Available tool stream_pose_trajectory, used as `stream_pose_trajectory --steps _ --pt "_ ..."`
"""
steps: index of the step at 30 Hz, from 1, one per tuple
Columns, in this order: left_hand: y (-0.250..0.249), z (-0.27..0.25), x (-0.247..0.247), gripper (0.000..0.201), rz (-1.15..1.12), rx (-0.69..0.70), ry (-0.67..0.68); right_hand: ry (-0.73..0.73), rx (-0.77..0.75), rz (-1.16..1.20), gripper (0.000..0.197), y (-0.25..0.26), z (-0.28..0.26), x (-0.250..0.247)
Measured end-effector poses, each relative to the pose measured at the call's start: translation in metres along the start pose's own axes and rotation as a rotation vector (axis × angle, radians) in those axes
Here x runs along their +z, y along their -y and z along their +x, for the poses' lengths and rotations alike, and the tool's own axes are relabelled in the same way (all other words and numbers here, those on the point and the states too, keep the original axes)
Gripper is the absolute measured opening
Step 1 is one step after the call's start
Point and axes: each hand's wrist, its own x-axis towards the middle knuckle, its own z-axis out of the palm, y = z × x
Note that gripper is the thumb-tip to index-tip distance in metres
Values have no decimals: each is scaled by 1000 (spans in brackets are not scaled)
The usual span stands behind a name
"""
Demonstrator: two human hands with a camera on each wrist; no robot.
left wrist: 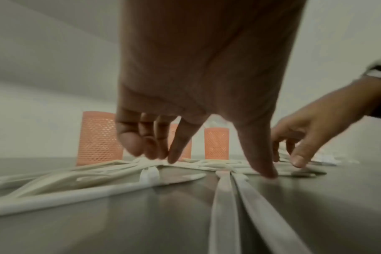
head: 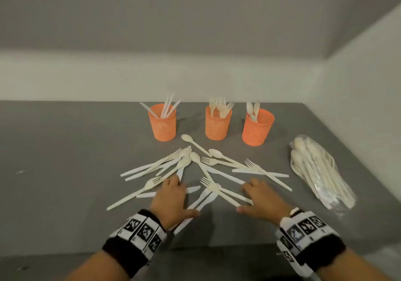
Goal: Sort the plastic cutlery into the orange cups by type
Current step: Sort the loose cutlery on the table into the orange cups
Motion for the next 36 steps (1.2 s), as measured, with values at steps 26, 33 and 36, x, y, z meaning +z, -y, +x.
stream_pose_trajectory --steps 26,33,36 --pt "-37 57 20 32 98 -6 9 3 112 231 25 1 31 -1" --pt "-30 70 14 31 -62 1 30 -213 61 557 16 14 34 -30" --pt "-27 75 -4 30 -287 6 -67 -240 12 591 22 30 40 -38"
